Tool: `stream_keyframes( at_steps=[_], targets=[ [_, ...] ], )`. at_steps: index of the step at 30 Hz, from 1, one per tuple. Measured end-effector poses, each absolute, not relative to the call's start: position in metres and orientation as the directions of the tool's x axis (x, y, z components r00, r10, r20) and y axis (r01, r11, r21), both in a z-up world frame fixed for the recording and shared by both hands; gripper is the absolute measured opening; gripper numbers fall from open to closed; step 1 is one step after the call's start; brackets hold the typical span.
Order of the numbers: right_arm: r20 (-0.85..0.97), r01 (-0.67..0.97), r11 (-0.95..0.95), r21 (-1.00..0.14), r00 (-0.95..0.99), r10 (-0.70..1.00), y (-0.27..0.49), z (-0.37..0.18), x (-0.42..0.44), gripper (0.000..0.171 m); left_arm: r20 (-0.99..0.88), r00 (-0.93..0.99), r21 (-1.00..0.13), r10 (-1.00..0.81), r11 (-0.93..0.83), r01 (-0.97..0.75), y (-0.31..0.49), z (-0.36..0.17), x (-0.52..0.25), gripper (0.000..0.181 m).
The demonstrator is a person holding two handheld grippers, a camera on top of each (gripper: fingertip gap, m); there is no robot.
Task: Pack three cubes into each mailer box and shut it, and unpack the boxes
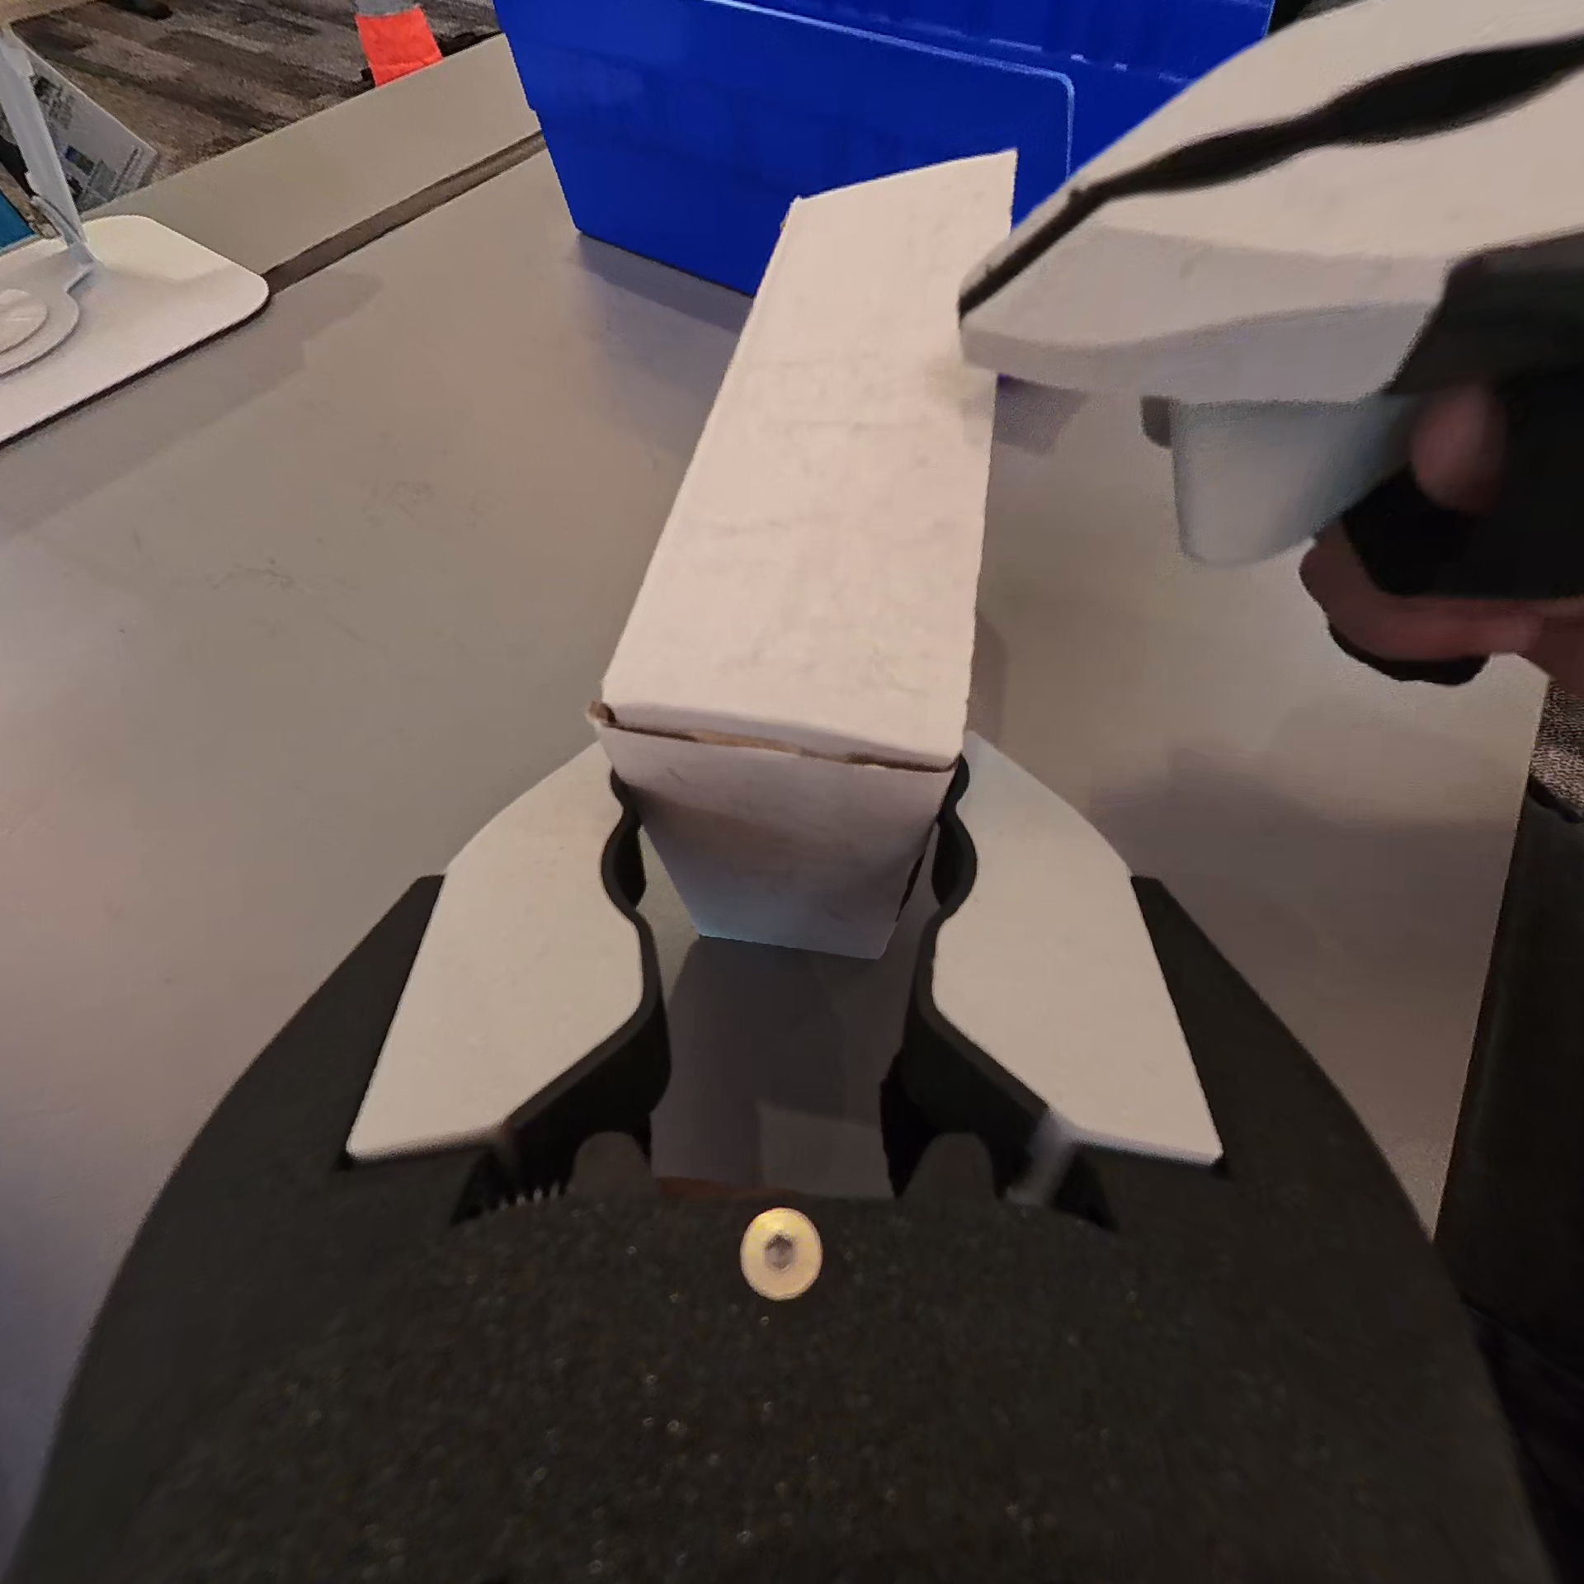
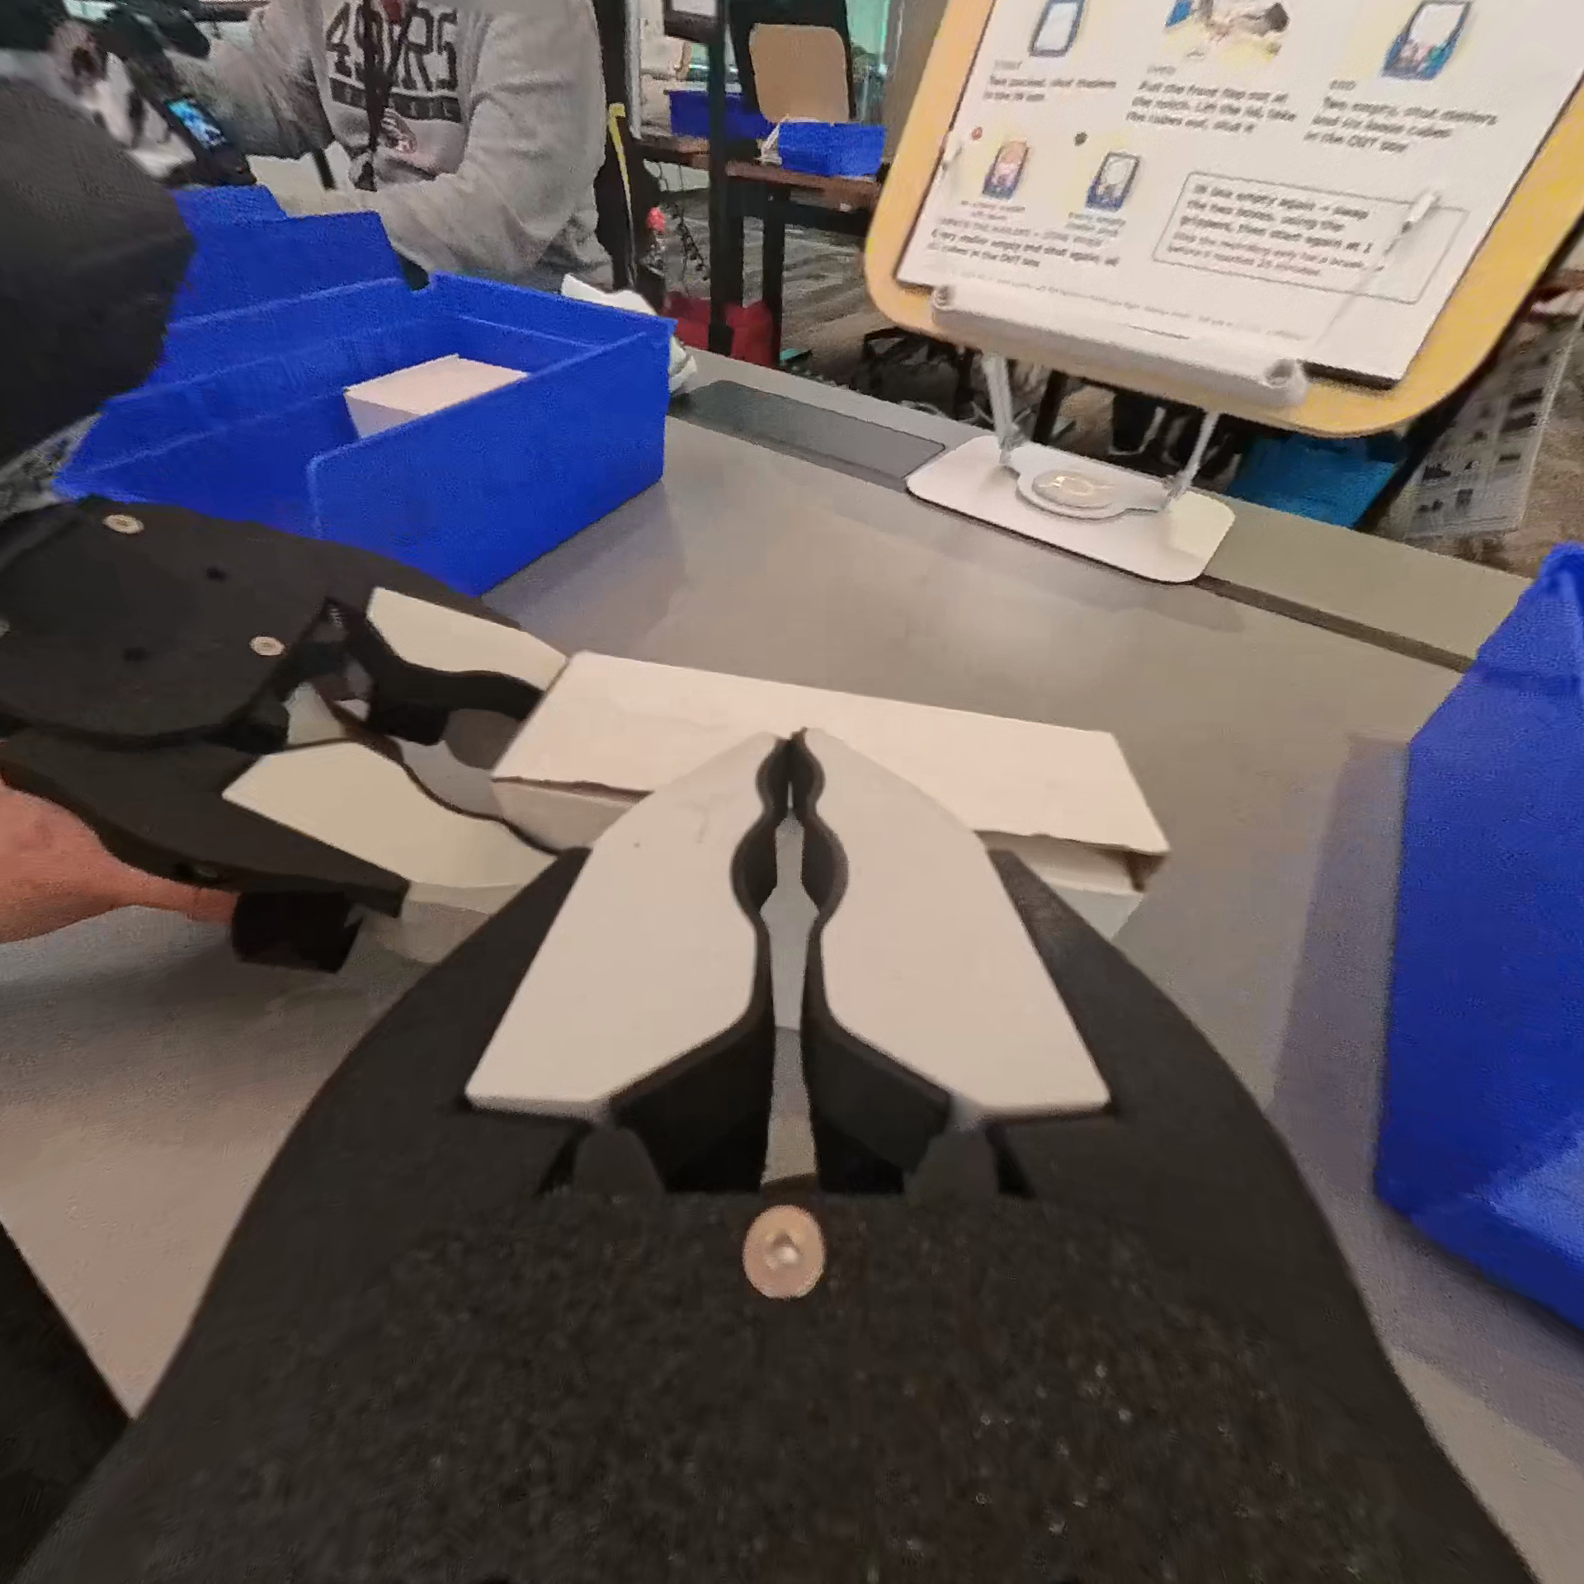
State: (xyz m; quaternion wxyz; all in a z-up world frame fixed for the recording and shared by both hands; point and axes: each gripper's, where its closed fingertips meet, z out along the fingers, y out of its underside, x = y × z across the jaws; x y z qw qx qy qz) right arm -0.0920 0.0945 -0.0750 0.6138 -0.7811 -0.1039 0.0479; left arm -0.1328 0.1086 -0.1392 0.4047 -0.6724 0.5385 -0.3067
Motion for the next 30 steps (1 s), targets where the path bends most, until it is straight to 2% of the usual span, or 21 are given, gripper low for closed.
stream_keyframes(
  at_steps=[2,9,15,19,27,30],
  targets=[
    [0.012,0.07,-0.276,-0.959,0.979,0.205,0.097,-0.088,-0.08,0.0,-0.024,0.233,-0.876,-0.972,-0.092,-0.474,0.109,-0.139,-0.133,0.065],
    [0.007,0.059,-0.245,-0.968,0.978,0.208,0.097,-0.087,-0.078,0.0,-0.025,0.232,-0.874,-0.972,-0.092,-0.477,0.108,-0.139,-0.133,0.065],
    [0.01,0.025,-0.242,-0.97,0.998,0.065,0.102,-0.082,-0.021,0.0,-0.021,0.228,-0.875,-0.973,-0.092,-0.475,0.108,-0.139,-0.133,0.065],
    [0.06,0.078,-0.256,-0.964,0.995,0.076,0.102,-0.091,-0.018,0.001,-0.021,0.227,-0.875,-0.974,-0.092,-0.475,0.108,-0.139,-0.133,0.065],
    [-0.007,0.006,-0.188,-0.982,0.998,0.066,0.099,-0.078,-0.01,0.0,-0.021,0.227,-0.874,-0.974,-0.092,-0.476,0.107,-0.139,-0.133,0.065],
    [-0.022,-0.01,-0.209,-0.978,0.998,0.058,0.1,-0.089,-0.009,0.0,-0.022,0.23,-0.875,-0.973,-0.092,-0.476,0.108,-0.139,-0.133,0.065]
  ],
)
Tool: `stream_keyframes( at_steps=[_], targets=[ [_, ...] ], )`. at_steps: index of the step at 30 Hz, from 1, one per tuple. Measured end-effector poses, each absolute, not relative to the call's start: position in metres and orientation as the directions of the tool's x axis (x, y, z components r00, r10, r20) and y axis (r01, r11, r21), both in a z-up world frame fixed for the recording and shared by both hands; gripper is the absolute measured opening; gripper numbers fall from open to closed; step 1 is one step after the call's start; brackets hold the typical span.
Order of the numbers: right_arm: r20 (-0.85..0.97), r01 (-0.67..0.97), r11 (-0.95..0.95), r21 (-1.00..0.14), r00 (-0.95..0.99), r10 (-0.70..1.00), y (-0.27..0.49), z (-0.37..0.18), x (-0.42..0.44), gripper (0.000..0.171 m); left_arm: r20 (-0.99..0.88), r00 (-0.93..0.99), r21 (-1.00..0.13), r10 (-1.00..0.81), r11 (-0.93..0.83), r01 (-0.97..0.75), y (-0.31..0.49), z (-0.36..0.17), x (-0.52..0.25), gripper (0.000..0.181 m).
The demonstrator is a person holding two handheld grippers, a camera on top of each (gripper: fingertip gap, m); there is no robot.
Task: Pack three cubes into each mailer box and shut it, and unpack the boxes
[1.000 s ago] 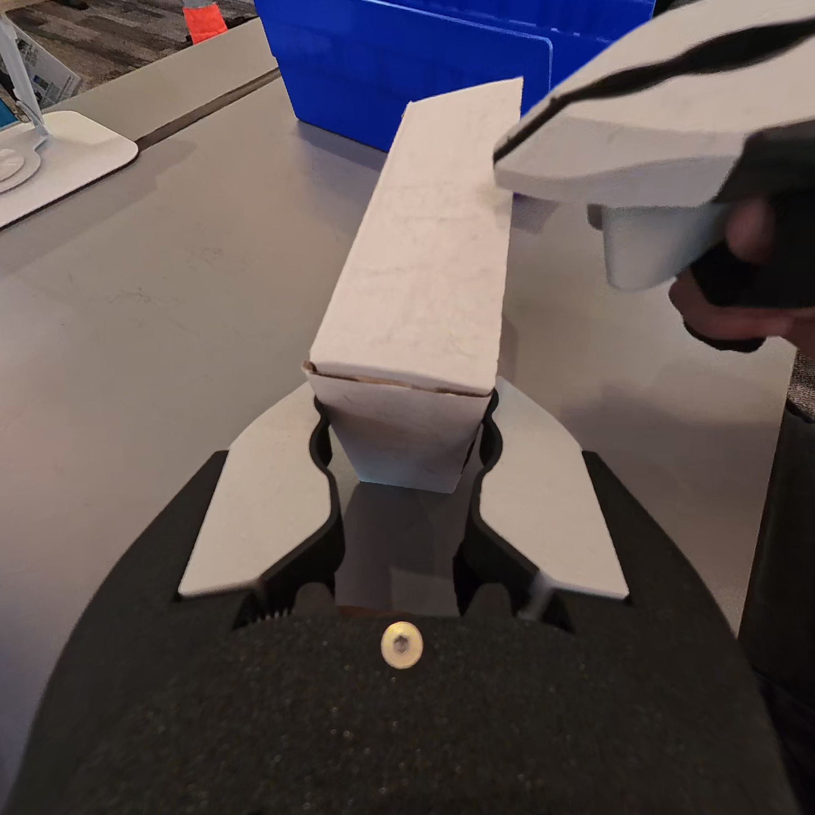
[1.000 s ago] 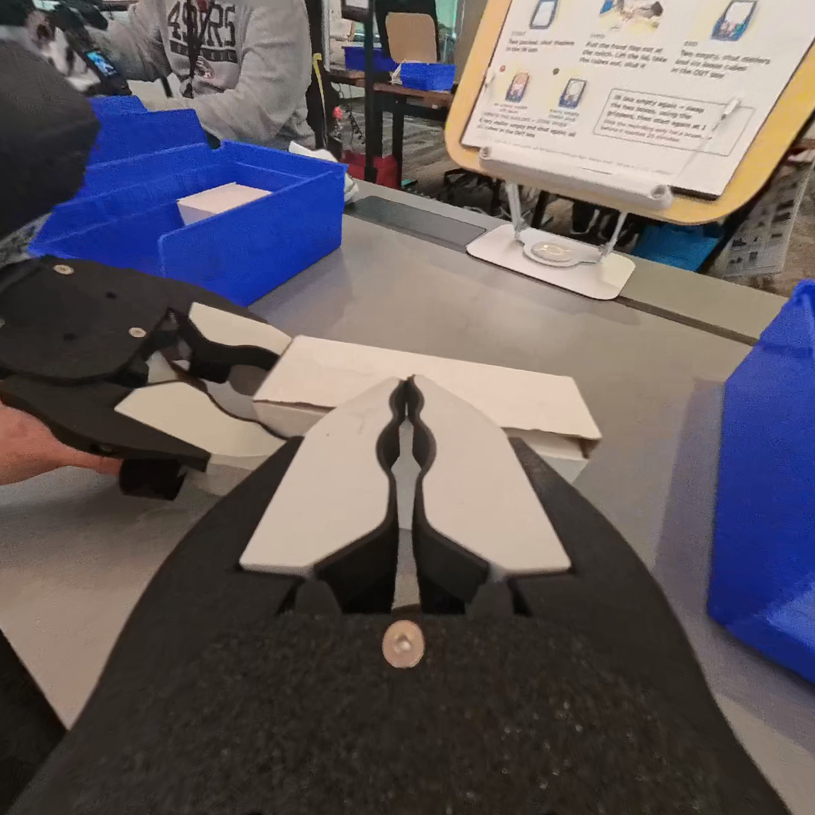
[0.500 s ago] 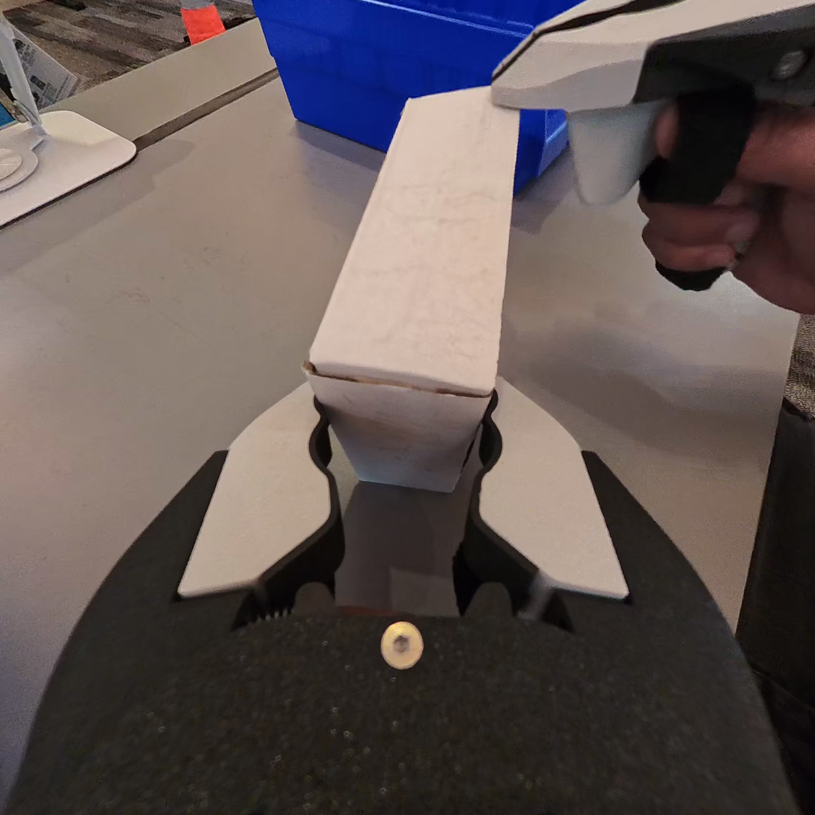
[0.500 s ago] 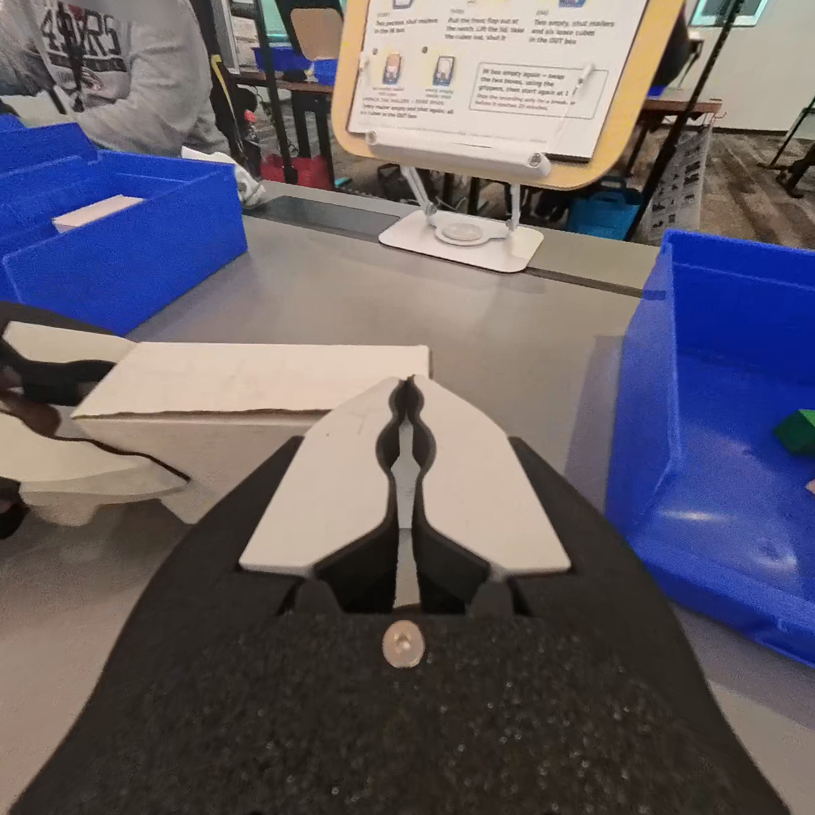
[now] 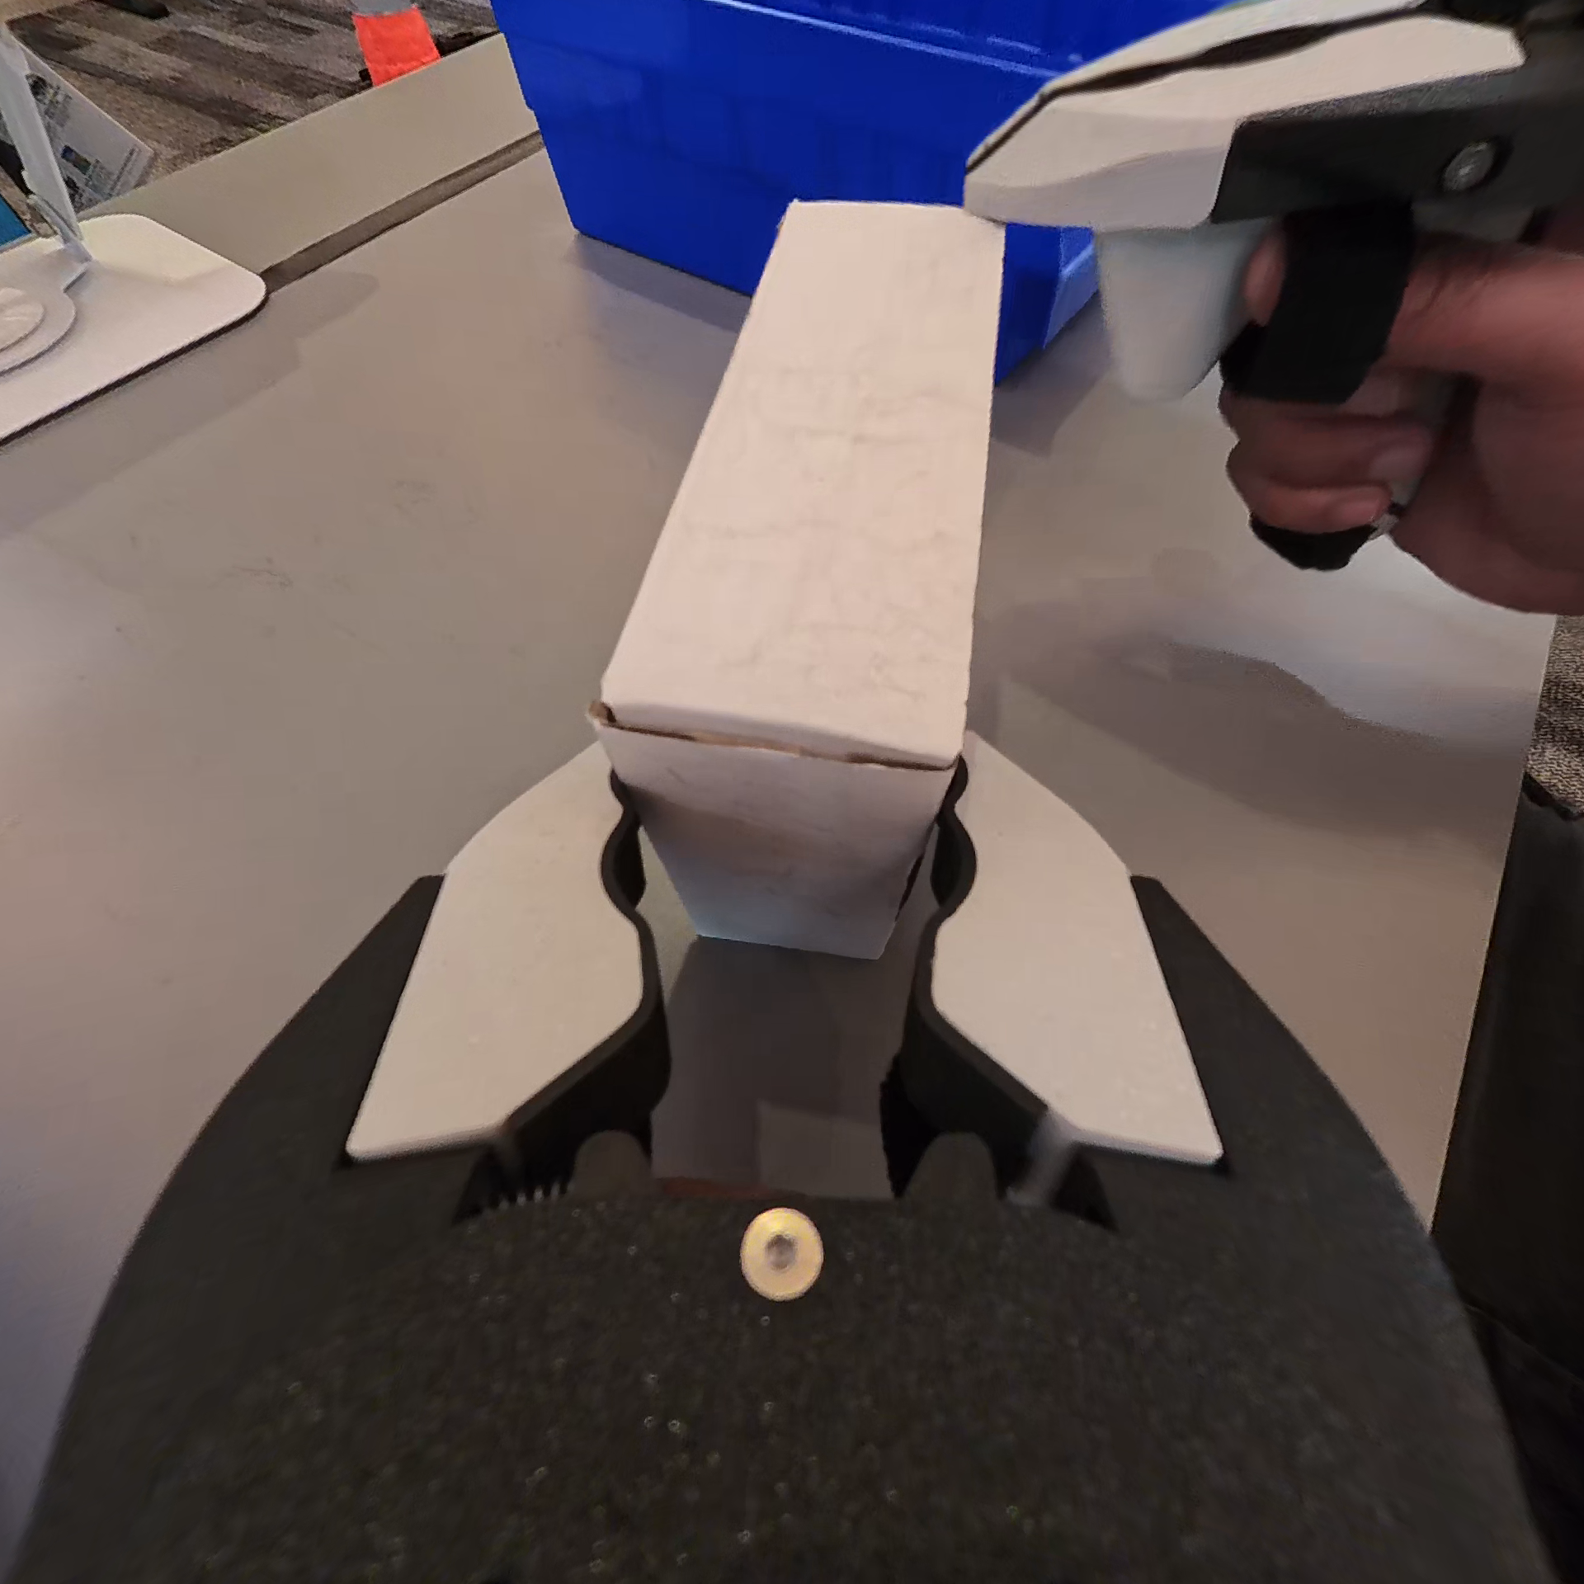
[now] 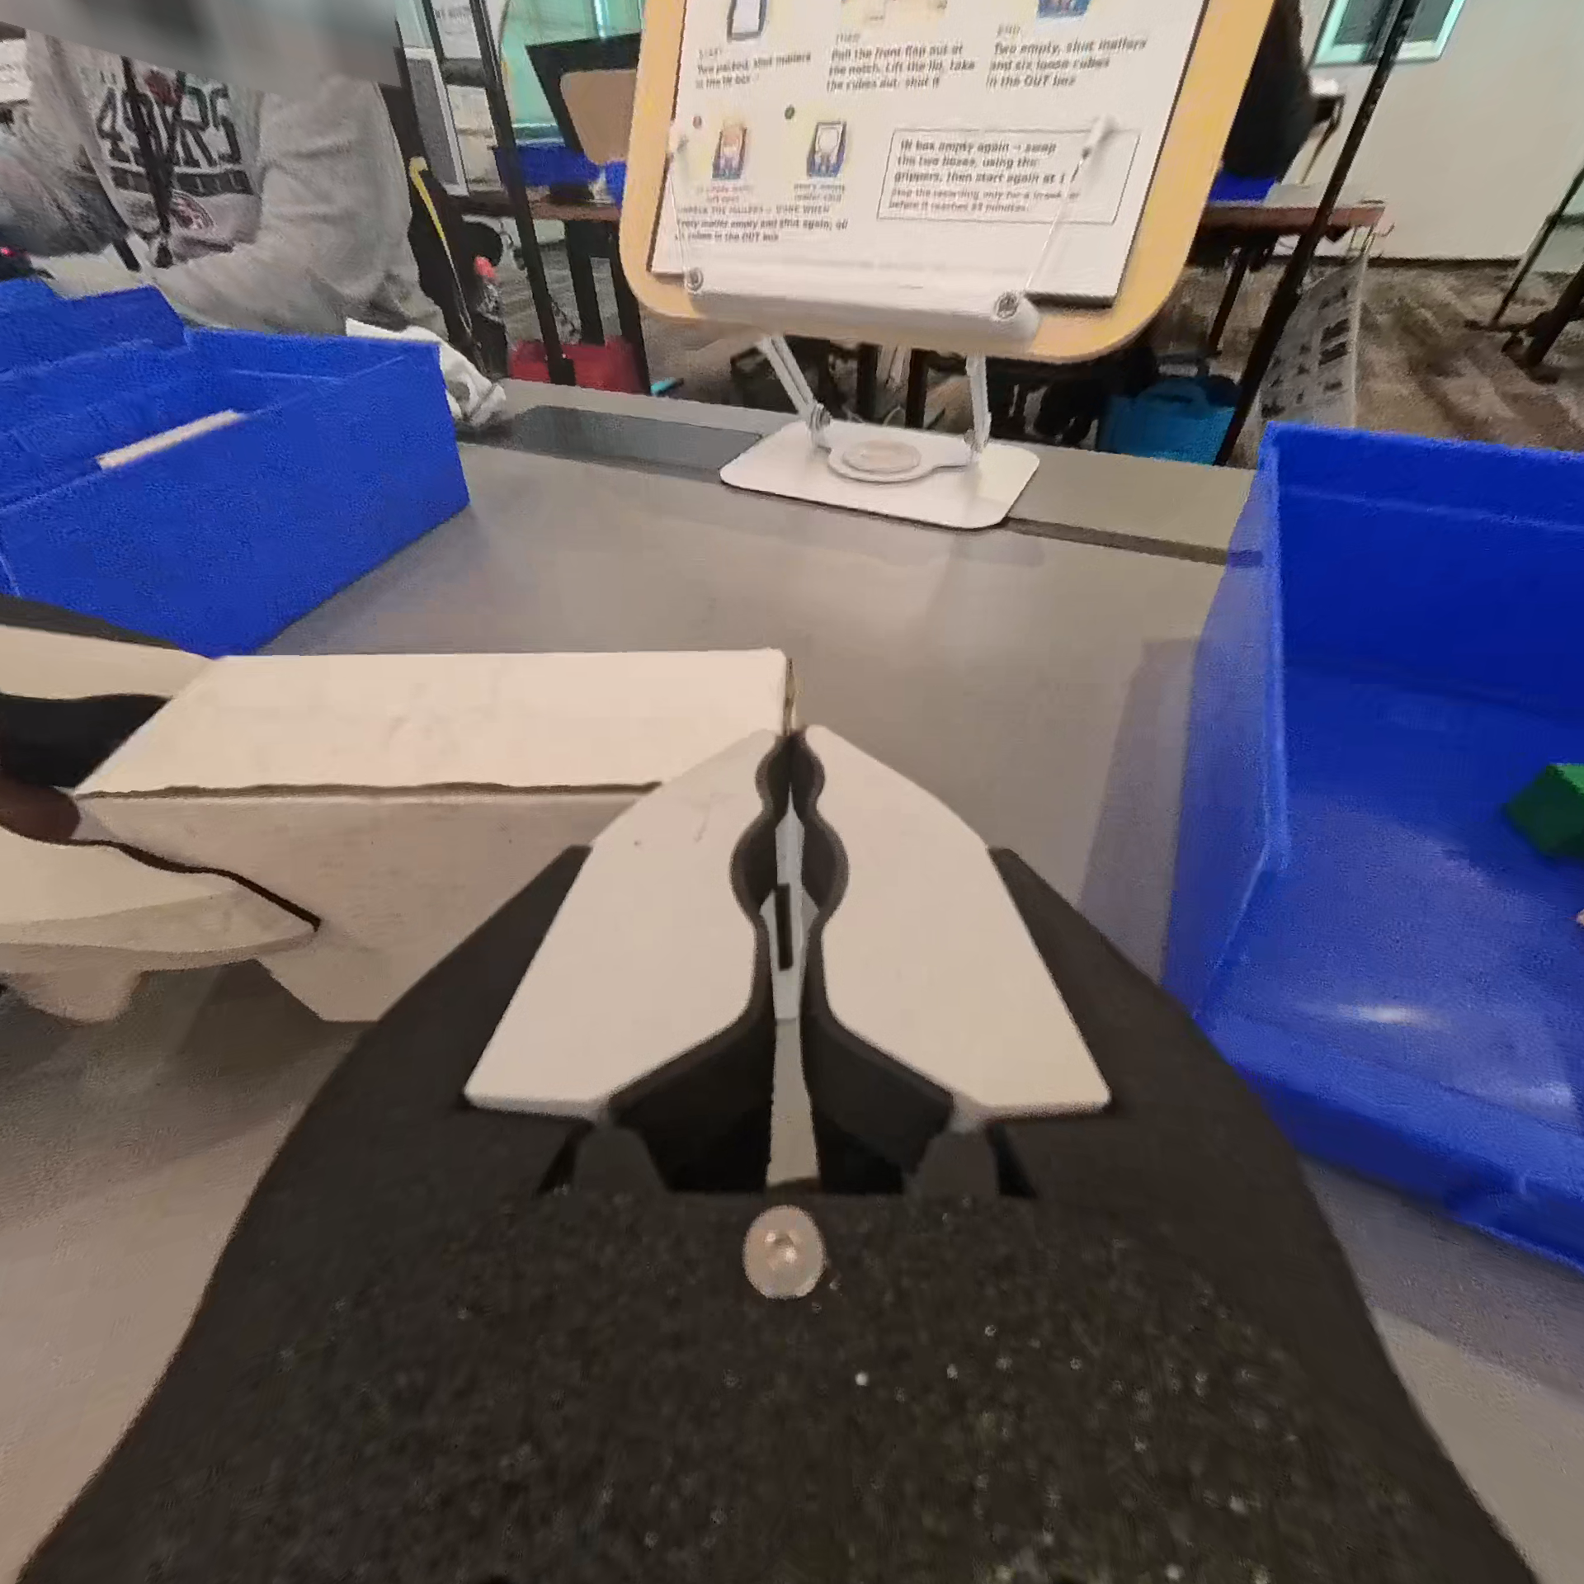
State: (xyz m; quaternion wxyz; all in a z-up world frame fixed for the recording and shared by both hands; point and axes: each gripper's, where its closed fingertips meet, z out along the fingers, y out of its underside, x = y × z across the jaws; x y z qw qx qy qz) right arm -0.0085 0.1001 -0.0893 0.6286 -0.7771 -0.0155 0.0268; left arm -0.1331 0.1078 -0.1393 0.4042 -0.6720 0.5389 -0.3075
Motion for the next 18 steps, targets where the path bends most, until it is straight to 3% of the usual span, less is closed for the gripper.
stream_keyframes(
  at_steps=[11,18],
  targets=[
    [0.047,0.063,-0.184,-0.981,0.995,0.088,0.099,-0.084,-0.036,0.0,-0.018,0.231,-0.874,-0.973,-0.097,-0.477,0.108,-0.139,-0.133,0.065],
    [-0.163,-0.14,-0.193,-0.971,0.981,0.108,0.1,-0.09,-0.038,0.0,-0.021,0.233,-0.874,-0.972,-0.095,-0.476,0.108,-0.139,-0.133,0.065]
  ],
)
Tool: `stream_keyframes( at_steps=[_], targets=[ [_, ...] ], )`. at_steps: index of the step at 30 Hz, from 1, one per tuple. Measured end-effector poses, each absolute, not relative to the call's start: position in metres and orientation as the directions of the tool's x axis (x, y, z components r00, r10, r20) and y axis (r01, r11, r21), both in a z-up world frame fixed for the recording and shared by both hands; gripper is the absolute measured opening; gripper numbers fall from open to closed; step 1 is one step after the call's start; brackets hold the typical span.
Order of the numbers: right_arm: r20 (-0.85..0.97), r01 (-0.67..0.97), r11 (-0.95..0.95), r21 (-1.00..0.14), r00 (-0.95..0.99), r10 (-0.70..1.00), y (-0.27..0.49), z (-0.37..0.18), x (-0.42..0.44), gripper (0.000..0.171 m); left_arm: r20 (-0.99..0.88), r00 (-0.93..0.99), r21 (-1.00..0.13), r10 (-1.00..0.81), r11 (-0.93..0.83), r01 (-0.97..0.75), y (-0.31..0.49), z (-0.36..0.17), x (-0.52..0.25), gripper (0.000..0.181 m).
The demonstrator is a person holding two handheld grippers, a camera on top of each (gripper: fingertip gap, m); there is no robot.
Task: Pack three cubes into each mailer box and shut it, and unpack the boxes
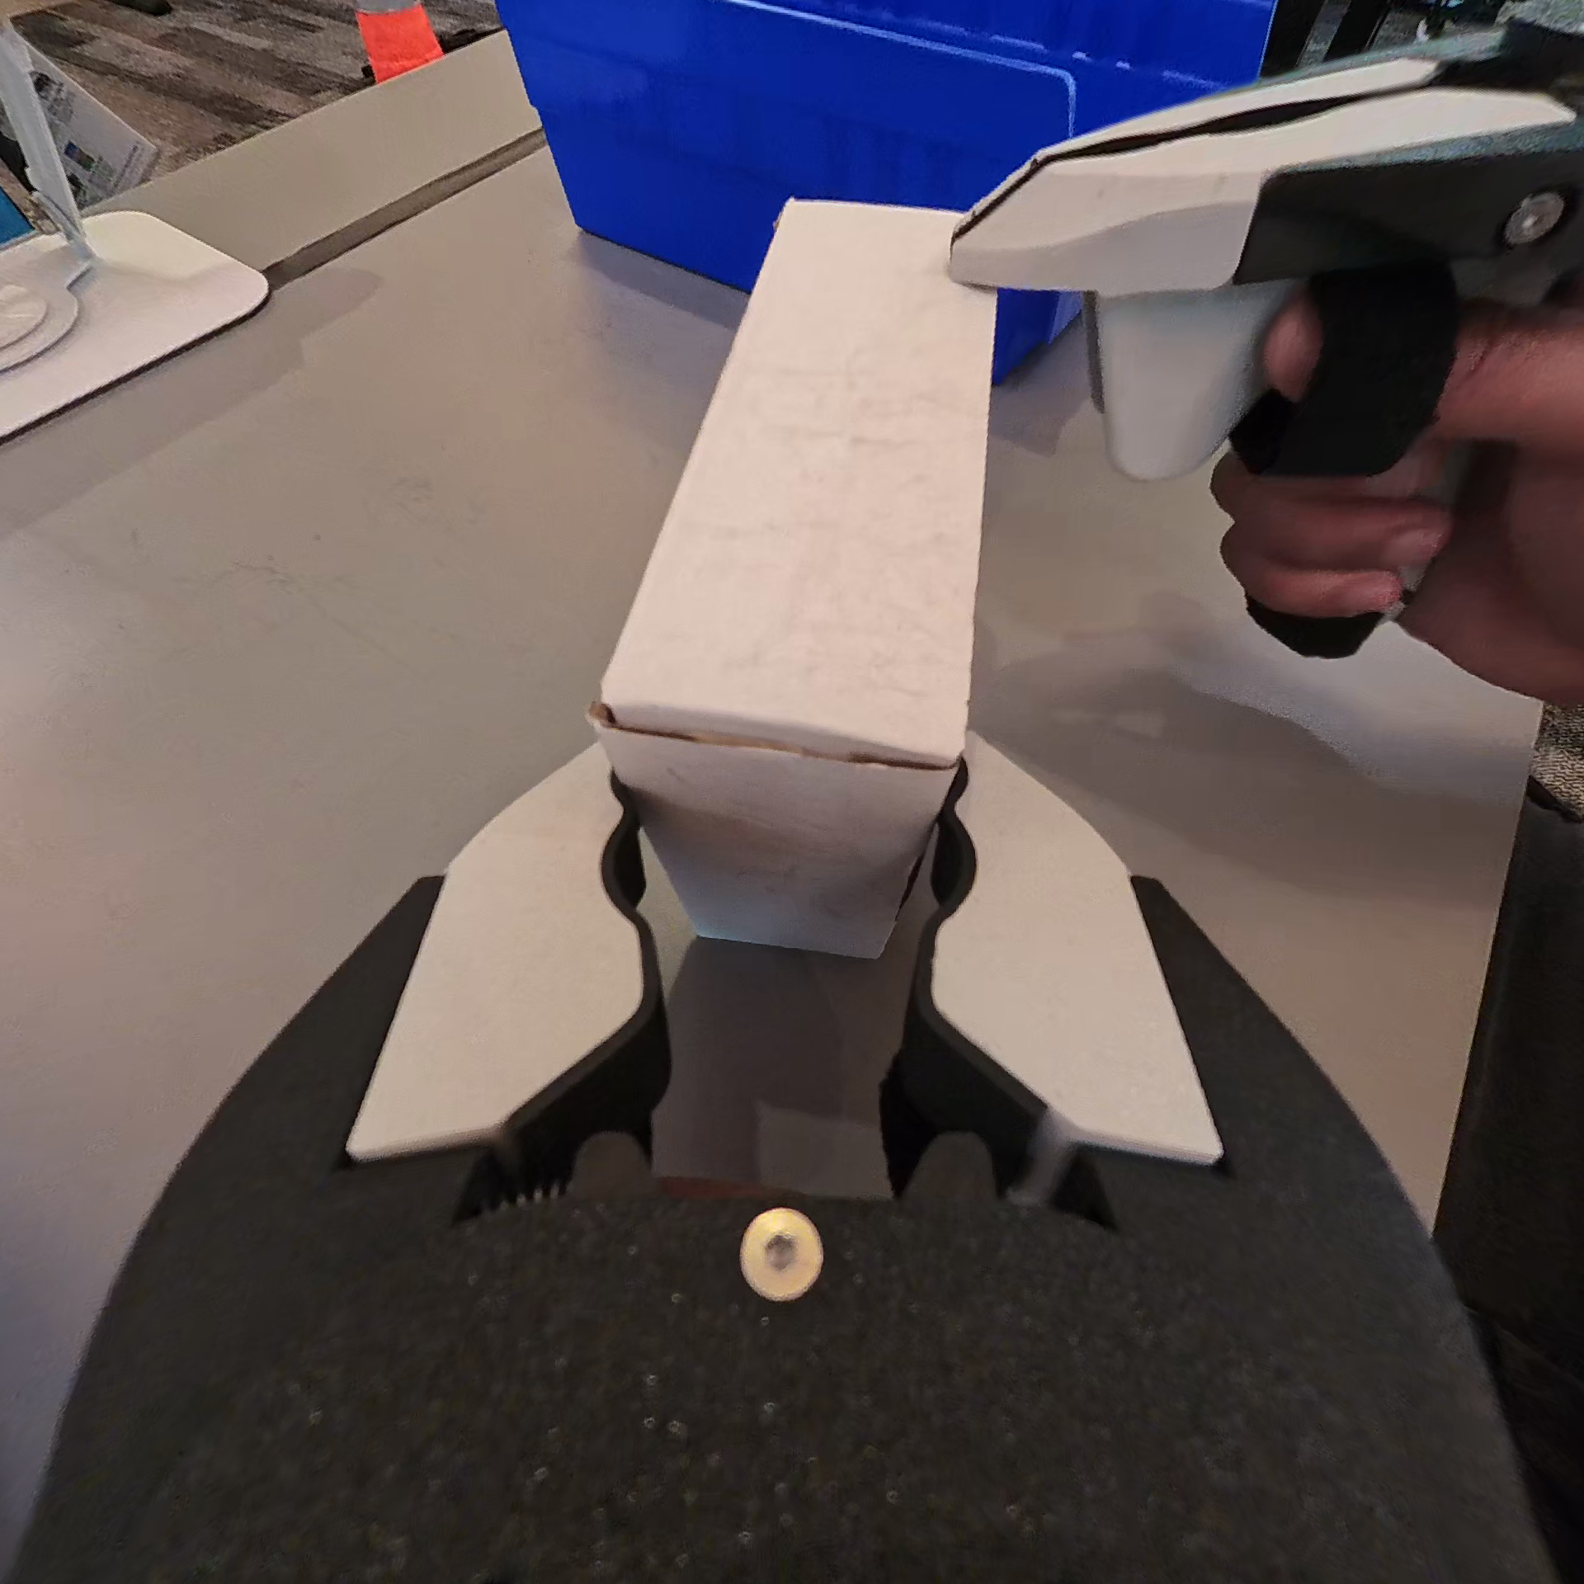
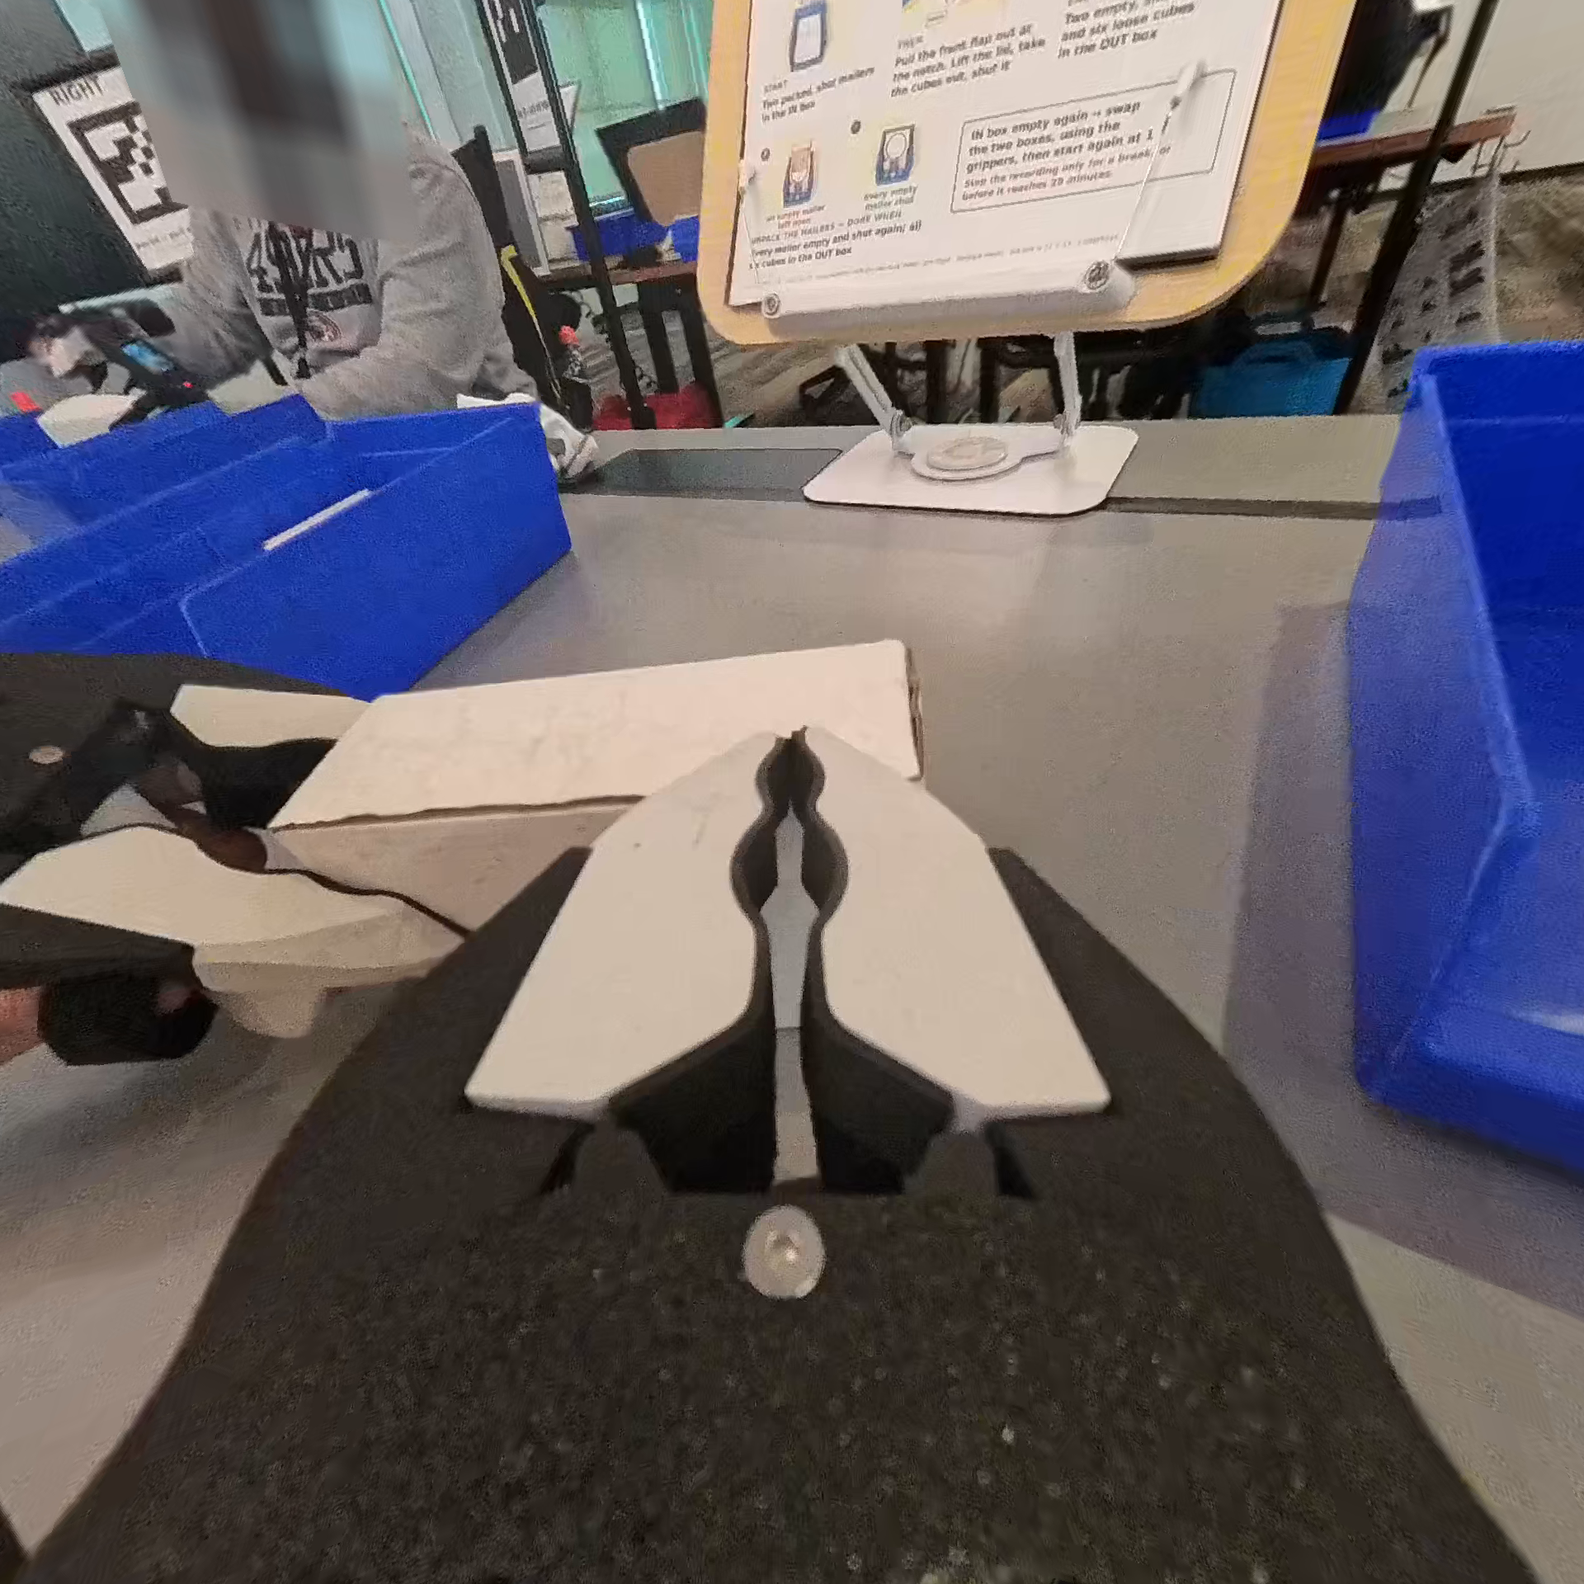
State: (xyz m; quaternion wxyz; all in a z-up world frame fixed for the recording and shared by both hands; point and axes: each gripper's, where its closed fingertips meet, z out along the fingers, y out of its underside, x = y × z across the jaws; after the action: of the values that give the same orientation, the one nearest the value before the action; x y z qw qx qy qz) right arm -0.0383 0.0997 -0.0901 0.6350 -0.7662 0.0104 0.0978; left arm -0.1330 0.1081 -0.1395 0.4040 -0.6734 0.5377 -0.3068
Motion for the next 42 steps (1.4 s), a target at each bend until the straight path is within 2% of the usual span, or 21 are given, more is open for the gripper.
stream_keyframes(
  at_steps=[6,9,16,20,21,22,24,26,28,32,35,38,40,42],
  targets=[
    [0.008,0.041,-0.156,-0.987,0.979,0.205,0.1,-0.083,-0.09,0.0,-0.013,0.234,-0.873,-0.972,-0.103,-0.476,0.108,-0.14,-0.133,0.065],
    [-0.037,-0.006,-0.15,-0.989,0.978,0.206,0.104,-0.091,-0.093,0.0,-0.014,0.242,-0.872,-0.97,-0.106,-0.477,0.109,-0.14,-0.133,0.065],
    [-0.029,0.01,-0.16,-0.987,0.97,0.242,0.104,-0.089,-0.092,0.0,-0.003,0.237,-0.875,-0.972,-0.111,-0.47,0.108,-0.14,-0.133,0.065],
    [0.058,0.113,-0.091,-0.989,0.885,0.463,0.094,-0.062,-0.105,0.0,-0.006,0.248,-0.885,-0.969,-0.11,-0.452,0.108,-0.142,-0.134,0.065],
    [0.089,0.166,-0.106,-0.98,0.851,0.518,0.092,-0.058,-0.108,0.027,-0.005,0.247,-0.886,-0.969,-0.11,-0.451,0.108,-0.142,-0.134,0.065],
    [0.138,0.253,-0.12,-0.96,0.801,0.583,0.089,-0.056,-0.111,0.06,-0.007,0.245,-0.886,-0.97,-0.107,-0.452,0.108,-0.142,-0.134,0.065],
    [0.289,0.508,-0.112,-0.854,0.643,0.709,0.081,-0.056,-0.111,0.055,-0.018,0.227,-0.888,-0.974,-0.089,-0.452,0.107,-0.142,-0.134,0.065],
    [0.419,0.742,-0.045,-0.669,0.426,0.802,0.079,-0.063,-0.105,0.079,-0.02,0.198,-0.888,-0.98,-0.074,-0.455,0.107,-0.142,-0.135,0.065],
    [0.475,0.88,0.004,-0.475,0.253,0.843,0.089,-0.071,-0.095,0.076,-0.024,0.187,-0.886,-0.982,-0.065,-0.459,0.108,-0.142,-0.136,0.065],
    [0.357,0.964,-0.011,-0.266,0.109,0.928,0.107,-0.102,-0.087,0.079,-0.065,0.156,-0.89,-0.986,-0.014,-0.456,0.105,-0.141,-0.138,0.065],
    [0.226,0.985,-0.027,-0.171,0.066,0.972,0.109,-0.127,-0.089,0.066,-0.062,0.159,-0.891,-0.985,-0.017,-0.454,0.104,-0.142,-0.139,0.065],
    [0.229,0.986,-0.063,-0.155,0.098,0.968,0.111,-0.119,-0.088,0.065,-0.062,0.205,-0.886,-0.977,-0.04,-0.461,0.11,-0.144,-0.148,0.064],
    [0.315,0.983,-0.083,-0.166,0.133,0.94,0.114,-0.102,-0.075,0.065,-0.064,0.228,-0.894,-0.972,-0.046,-0.445,0.113,-0.143,-0.157,0.073],
    [0.412,0.973,-0.123,-0.195,0.195,0.89,0.113,-0.072,-0.055,0.065,-0.046,0.249,-0.897,-0.967,-0.07,-0.437,0.116,-0.144,-0.168,0.073]
  ],
)
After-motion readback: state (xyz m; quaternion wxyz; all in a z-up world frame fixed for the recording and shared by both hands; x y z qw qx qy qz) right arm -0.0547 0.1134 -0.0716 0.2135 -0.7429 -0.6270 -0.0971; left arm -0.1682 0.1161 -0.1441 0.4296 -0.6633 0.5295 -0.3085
